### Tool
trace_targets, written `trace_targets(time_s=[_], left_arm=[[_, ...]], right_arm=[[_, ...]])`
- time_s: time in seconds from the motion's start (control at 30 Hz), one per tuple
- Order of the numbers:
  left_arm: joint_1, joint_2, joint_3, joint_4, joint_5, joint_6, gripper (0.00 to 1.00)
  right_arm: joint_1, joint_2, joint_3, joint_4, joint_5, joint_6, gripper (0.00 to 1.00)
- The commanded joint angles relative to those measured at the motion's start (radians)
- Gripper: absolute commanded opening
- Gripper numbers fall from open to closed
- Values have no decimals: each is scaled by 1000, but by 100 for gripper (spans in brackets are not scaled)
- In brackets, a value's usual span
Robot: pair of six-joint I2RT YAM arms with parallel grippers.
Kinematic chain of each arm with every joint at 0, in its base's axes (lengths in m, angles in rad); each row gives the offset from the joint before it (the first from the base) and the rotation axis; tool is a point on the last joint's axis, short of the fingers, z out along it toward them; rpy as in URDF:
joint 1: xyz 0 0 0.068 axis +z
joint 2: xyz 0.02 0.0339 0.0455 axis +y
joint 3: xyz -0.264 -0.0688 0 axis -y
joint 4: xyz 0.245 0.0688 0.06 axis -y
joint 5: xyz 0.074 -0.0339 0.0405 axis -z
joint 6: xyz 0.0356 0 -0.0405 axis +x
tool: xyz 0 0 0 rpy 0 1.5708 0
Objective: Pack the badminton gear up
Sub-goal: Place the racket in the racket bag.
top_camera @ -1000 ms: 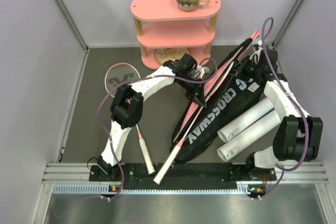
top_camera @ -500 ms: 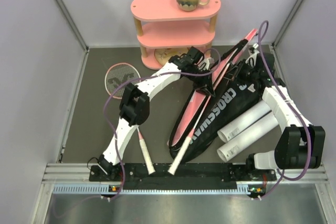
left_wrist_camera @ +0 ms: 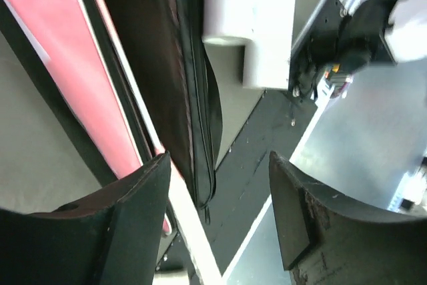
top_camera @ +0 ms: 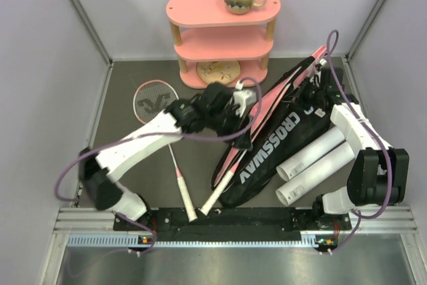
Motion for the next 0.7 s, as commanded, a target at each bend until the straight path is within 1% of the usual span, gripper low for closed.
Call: trace_targets(time_s=[0.0, 0.03, 0.07, 0.1, 0.2, 0.23, 0.3, 0.37, 0.43, 0.5, 0.53, 0.57, 0.6, 0.67], left_arm=[[-141, -209, -245, 5, -241, -10, 66], [-168, -233, -321, -1, -257, -35, 76], [-195, -255, -354, -21, -277, -56, 79], [-238, -290, -380, -44, -322, -107, 81], [-301, -347, -470, -82, -355, -194, 92], [-312, -353, -516, -82, -341, -219, 95], [-354, -364, -555, -55, -332, -273, 97], [-381, -347, -599, -32, -327, -300, 94], [-389, -330, -622, -33, -344, -313, 88], [-397, -315, -627, -38, -378, -316, 71], [-398, -312, -626, -45, -390, -316, 60], [-398, -309, -623, -52, -410, -316, 44], [-398, -307, -616, -56, -415, -319, 37], [-398, -298, -612, -59, -413, -304, 25]], right_arm=[[13, 21, 81, -28, 27, 24, 0], [13, 26, 89, -31, 26, 21, 0], [13, 27, 95, -34, 26, 19, 0], [13, 26, 103, -34, 26, 17, 0], [12, 33, 112, -36, 23, 13, 0], [13, 34, 111, -36, 20, 11, 0], [13, 37, 111, -34, 14, 8, 0], [13, 34, 108, -34, 12, 8, 0], [13, 34, 106, -34, 12, 8, 0], [13, 26, 103, -36, 12, 5, 0], [13, 26, 101, -34, 14, 4, 0], [13, 24, 97, -34, 14, 2, 0], [15, 21, 95, -34, 12, -1, 0], [13, 17, 86, -34, 15, -3, 0]])
